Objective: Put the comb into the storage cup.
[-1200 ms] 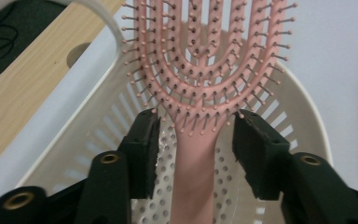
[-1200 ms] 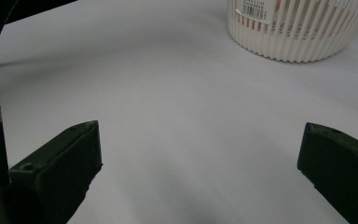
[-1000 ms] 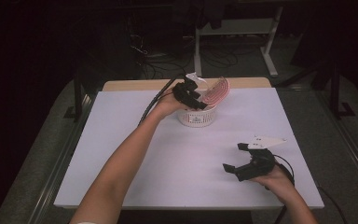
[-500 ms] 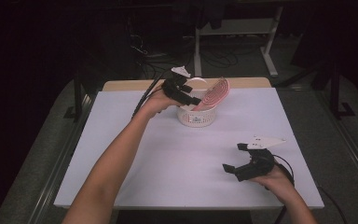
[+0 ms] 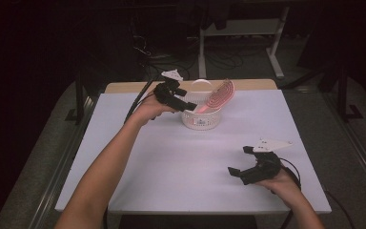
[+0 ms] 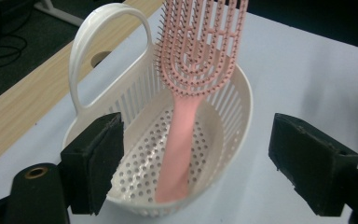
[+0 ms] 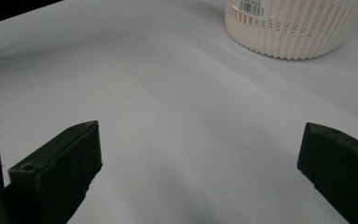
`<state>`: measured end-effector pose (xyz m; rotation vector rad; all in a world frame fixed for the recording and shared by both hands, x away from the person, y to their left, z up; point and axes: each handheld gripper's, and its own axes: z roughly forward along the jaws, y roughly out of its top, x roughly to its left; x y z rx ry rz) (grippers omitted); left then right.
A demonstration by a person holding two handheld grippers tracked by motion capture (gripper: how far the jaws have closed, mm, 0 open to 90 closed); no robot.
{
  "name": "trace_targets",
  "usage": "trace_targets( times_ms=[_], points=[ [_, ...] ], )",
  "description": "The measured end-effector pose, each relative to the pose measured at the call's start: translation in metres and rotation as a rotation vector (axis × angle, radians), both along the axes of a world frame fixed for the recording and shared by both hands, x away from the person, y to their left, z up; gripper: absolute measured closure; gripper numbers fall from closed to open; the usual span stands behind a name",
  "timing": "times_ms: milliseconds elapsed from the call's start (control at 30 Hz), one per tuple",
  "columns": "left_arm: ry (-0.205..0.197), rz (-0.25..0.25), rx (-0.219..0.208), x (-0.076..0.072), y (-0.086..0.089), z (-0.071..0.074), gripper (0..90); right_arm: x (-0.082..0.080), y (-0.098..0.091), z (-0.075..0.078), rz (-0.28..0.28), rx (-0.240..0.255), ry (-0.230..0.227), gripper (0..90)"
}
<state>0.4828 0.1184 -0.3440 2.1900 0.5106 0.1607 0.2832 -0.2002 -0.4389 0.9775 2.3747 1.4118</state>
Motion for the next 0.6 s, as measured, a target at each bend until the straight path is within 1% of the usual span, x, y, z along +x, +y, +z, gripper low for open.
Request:
trace_targets(
  times_ms=[67, 167, 200, 433, 500, 600],
  points=[
    [-0.012, 0.002, 0.001, -0.005, 0.006, 0.003, 15.7, 0.000, 0.000, 0.000, 0.000, 0.000, 0.003, 0.0],
    [-0.012, 0.012, -0.010, -0.011, 0.015, 0.007, 14.8, 0.001, 0.001, 0.000, -0.002, -0.002, 0.002, 0.0],
    [-0.011, 0.015, -0.008, -0.012, 0.018, 0.007, 14.6, 0.001, 0.001, 0.000, 0.000, -0.003, 0.003, 0.0],
    [-0.031, 0.048, -0.001, -0.026, 0.037, 0.008, 11.9, 0.000, 0.001, -0.001, 0.001, -0.006, 0.004, 0.0],
    [-0.030, 0.053, -0.006, -0.029, 0.042, 0.007, 11.3, 0.001, 0.002, -0.001, 0.002, -0.007, 0.005, 0.0],
    [-0.035, 0.057, 0.001, -0.036, 0.047, 0.006, 8.9, 0.001, 0.002, -0.001, 0.003, -0.009, 0.004, 0.0]
  ],
)
